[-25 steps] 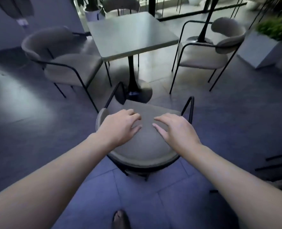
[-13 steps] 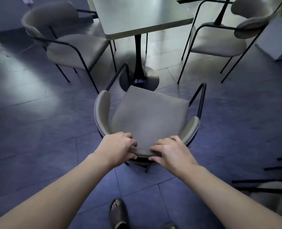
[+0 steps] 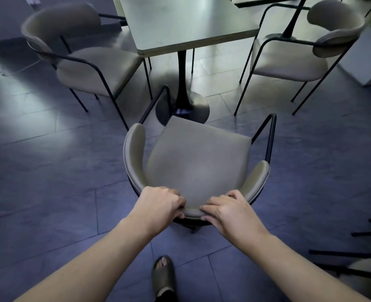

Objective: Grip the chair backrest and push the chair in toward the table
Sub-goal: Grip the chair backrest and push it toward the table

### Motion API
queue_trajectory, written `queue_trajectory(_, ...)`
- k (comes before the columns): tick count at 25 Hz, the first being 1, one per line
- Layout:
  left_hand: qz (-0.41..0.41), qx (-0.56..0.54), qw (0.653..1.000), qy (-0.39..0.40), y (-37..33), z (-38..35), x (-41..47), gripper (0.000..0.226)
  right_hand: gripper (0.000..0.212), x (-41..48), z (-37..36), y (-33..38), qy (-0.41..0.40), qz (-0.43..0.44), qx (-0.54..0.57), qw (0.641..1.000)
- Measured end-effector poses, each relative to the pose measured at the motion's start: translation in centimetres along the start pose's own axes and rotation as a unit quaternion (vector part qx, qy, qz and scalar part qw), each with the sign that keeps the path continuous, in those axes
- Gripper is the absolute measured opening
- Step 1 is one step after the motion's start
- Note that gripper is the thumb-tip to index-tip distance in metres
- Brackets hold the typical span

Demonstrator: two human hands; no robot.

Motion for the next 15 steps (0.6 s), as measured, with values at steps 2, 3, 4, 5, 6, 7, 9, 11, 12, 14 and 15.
queue_trajectory(2, 0.002, -0.006, 1.0, -0.03, 0.9, 0.4, 1.9, 0.024, 0.025, 1.6, -0.2, -1.4, -0.006, -0.018, -0.008, 1.0)
queue_trajectory(3, 0.011, -0.007, 0.999, -0.046, 1.5, 0.6, 3.1, 0.023, 0.026, 2.5, -0.3, -2.3, -0.009, -0.025, -0.014, 1.0)
queue_trajectory(4, 0.019, -0.006, 0.998, -0.054, 2.2, 0.7, 4.2, 0.024, 0.027, 3.5, -0.4, -3.2, -0.009, -0.031, -0.02, 0.999)
queue_trajectory(5, 0.022, -0.004, 0.998, -0.063, 2.7, 0.9, 5.4, 0.024, 0.028, 4.4, -0.4, -4.0, -0.009, -0.035, -0.026, 0.999)
queue_trajectory(6, 0.022, 0.001, 0.997, -0.068, 3.2, 1.1, 6.4, 0.025, 0.029, 5.2, -0.5, -4.9, -0.008, -0.039, -0.03, 0.999)
queue_trajectory(7, 0.021, 0.007, 0.997, -0.068, 3.8, 1.1, 7.6, 0.025, 0.03, 6.1, -0.7, -5.9, -0.007, -0.044, -0.033, 0.998)
queue_trajectory(9, 0.023, 0.014, 0.998, -0.057, 5.3, 1.0, 9.9, 0.027, 0.031, 8.1, -0.9, -7.3, -0.015, -0.054, -0.036, 0.998)
queue_trajectory(11, 0.032, 0.016, 0.998, -0.053, 7.2, 1.2, 12.2, 0.029, 0.029, 10.6, -1.2, -8.5, -0.027, -0.063, -0.034, 0.997)
queue_trajectory(12, 0.037, 0.015, 0.997, -0.06, 8.2, 1.4, 13.2, 0.029, 0.028, 11.7, -1.3, -9.1, -0.031, -0.067, -0.032, 0.997)
queue_trajectory(14, 0.04, 0.015, 0.997, -0.069, 9.4, 1.7, 14.6, 0.03, 0.029, 13.1, -1.5, -10.1, -0.03, -0.065, -0.027, 0.997)
queue_trajectory(15, 0.034, 0.013, 0.997, -0.069, 9.8, 1.6, 15.1, 0.03, 0.03, 13.5, -1.7, -10.4, -0.029, -0.061, -0.026, 0.997)
Point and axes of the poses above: each hand's wrist, its own x-axis towards the middle knuckle, its own z-axis out of the back of the hand, y = z × x, the point moved 8 cm from there along x, towards the middle knuckle, and after that the axes turned 11 degrees about -y, right-handed, at the moved point
